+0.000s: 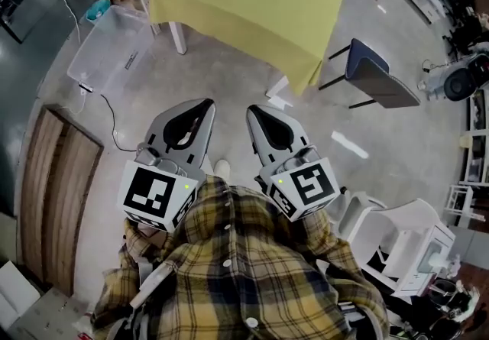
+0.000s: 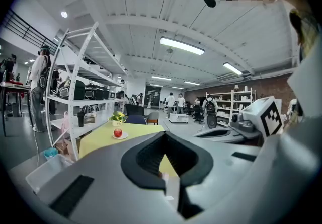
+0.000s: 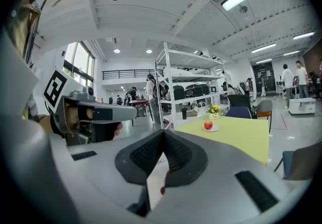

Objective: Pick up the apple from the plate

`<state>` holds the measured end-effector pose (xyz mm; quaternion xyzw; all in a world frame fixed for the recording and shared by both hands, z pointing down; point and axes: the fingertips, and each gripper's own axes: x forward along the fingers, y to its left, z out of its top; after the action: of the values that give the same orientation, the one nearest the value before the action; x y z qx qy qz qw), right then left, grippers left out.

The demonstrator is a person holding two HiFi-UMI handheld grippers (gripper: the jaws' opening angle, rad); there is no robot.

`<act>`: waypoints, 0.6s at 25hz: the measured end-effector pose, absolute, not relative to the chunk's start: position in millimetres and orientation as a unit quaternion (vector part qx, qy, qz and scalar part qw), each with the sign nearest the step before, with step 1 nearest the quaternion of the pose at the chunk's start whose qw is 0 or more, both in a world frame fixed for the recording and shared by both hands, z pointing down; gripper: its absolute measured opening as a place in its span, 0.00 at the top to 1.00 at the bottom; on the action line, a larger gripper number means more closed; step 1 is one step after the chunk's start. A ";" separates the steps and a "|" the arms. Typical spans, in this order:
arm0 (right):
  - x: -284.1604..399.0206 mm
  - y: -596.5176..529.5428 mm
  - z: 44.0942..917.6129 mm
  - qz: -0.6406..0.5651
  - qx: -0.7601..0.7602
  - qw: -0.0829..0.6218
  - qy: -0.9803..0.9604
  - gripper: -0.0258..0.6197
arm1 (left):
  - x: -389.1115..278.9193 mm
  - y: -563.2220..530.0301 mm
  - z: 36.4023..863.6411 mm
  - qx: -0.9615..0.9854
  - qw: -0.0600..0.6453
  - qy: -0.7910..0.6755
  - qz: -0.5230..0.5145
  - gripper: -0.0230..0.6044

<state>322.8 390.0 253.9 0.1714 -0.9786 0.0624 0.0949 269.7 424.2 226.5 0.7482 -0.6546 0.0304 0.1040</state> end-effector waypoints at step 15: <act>231.0 350.7 258.1 0.049 0.152 0.117 -0.980 0.96 | 186.0 374.8 228.3 0.749 0.108 -0.653 0.031 0.95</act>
<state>231.0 350.7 258.1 0.1521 -0.9801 0.0490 0.1174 186.0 374.8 228.3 0.7493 -0.6526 0.0306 0.1083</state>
